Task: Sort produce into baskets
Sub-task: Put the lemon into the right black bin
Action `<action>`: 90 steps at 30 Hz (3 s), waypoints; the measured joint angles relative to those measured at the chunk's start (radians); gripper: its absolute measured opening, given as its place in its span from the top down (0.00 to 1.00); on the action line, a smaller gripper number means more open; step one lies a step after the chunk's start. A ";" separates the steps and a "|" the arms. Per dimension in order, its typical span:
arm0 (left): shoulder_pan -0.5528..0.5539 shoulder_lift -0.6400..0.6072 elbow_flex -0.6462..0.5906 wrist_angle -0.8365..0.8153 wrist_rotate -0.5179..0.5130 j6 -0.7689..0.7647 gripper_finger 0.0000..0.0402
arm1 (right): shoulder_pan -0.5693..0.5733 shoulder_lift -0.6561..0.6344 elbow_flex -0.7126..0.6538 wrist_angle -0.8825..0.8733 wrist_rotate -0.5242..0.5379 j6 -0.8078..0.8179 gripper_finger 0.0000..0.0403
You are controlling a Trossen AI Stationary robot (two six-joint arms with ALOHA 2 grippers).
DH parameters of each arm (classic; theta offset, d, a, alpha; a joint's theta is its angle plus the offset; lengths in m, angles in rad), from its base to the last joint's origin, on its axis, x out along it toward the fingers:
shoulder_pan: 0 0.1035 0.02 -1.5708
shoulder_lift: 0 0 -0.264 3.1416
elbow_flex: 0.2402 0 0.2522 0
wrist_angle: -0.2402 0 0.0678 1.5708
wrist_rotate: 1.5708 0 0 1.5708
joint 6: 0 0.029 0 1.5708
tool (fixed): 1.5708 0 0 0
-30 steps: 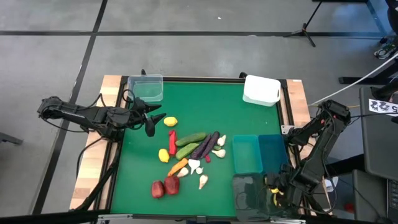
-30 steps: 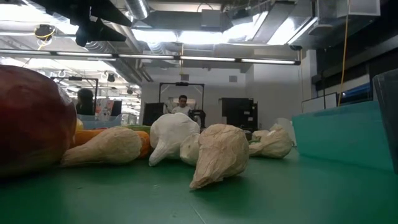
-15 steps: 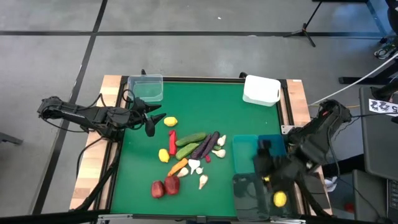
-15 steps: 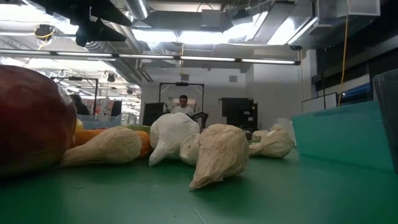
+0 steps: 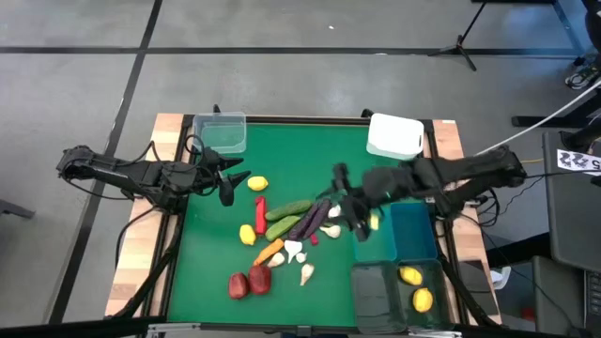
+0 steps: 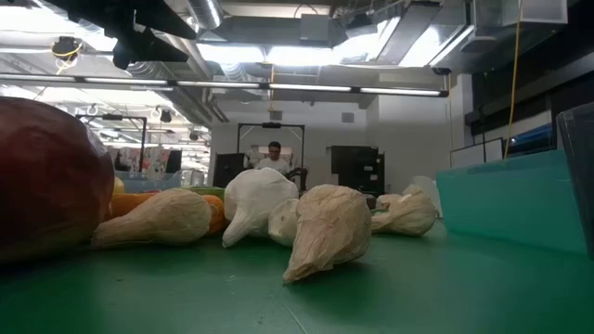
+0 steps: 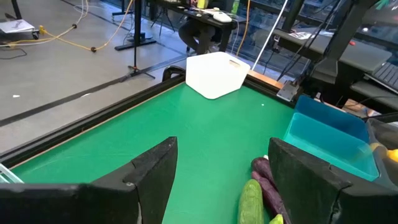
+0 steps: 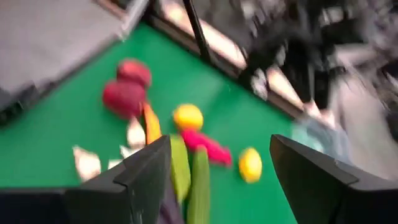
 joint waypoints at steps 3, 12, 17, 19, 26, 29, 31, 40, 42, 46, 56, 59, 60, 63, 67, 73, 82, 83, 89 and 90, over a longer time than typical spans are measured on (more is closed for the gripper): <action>0.000 0.000 0.000 0.000 -0.001 0.005 0.39 | -0.121 0.006 -0.065 0.164 -0.083 -0.010 0.32; 0.000 0.000 0.000 -0.003 -0.071 0.057 0.39 | -0.383 0.109 -0.337 0.844 -0.133 0.163 0.32; 0.006 0.000 0.000 -0.002 -0.086 0.056 0.39 | -0.406 0.262 -0.330 1.021 -0.133 0.186 0.32; 0.007 0.000 0.000 0.000 -0.087 0.056 0.39 | -0.403 0.324 -0.311 1.055 -0.134 0.186 0.32; 0.011 -0.001 0.000 -0.001 -0.094 0.054 0.39 | -0.406 0.518 -0.182 1.054 -0.135 0.207 0.32; 0.013 0.000 0.000 -0.001 -0.099 0.054 0.39 | -0.404 0.599 -0.094 1.048 -0.147 0.216 0.32; 0.013 -0.001 0.000 -0.001 -0.099 0.054 0.39 | -0.402 0.649 -0.033 1.009 -0.155 0.230 0.32; 0.013 0.000 0.000 -0.004 -0.101 0.048 0.39 | -0.401 0.786 0.088 0.886 -0.181 0.296 0.32; 0.013 0.000 0.000 -0.004 -0.101 0.048 0.39 | -0.401 0.809 0.089 0.901 -0.187 0.309 0.32; 0.013 0.000 0.000 -0.004 -0.101 0.050 0.39 | -0.401 0.852 0.088 0.922 -0.187 0.327 0.32; 0.013 0.000 0.000 -0.003 -0.100 0.048 0.39 | -0.403 0.930 0.088 0.980 -0.210 0.369 0.32; 0.013 0.000 0.000 -0.003 -0.100 0.048 0.39 | -0.403 0.946 0.088 0.981 -0.231 0.389 0.32; 0.013 0.000 0.000 -0.003 -0.100 0.048 0.39 | -0.403 0.953 0.088 0.981 -0.231 0.389 0.32; 0.013 0.000 0.000 -0.003 -0.100 0.047 0.39 | -0.403 0.962 0.088 0.963 -0.241 0.392 0.32; 0.013 0.000 0.000 -0.003 -0.100 0.046 0.39 | -0.403 0.977 0.088 0.949 -0.255 0.404 0.32; 0.013 0.000 0.000 -0.003 -0.100 0.046 0.39 | -0.403 0.978 0.088 0.922 -0.258 0.398 0.32; 0.013 0.000 0.000 -0.003 -0.100 0.046 0.39 | -0.403 0.978 0.088 0.880 -0.258 0.390 0.45; 0.013 0.000 0.000 -0.003 -0.100 0.046 0.39 | -0.403 0.978 0.088 0.879 -0.258 0.388 0.48; 0.013 0.000 0.000 -0.003 -0.100 0.046 0.39 | -0.403 0.977 0.088 0.877 -0.258 0.387 0.58; 0.013 0.000 0.000 -0.003 -0.100 0.046 0.39 | -0.403 0.977 0.088 0.877 -0.258 0.387 0.58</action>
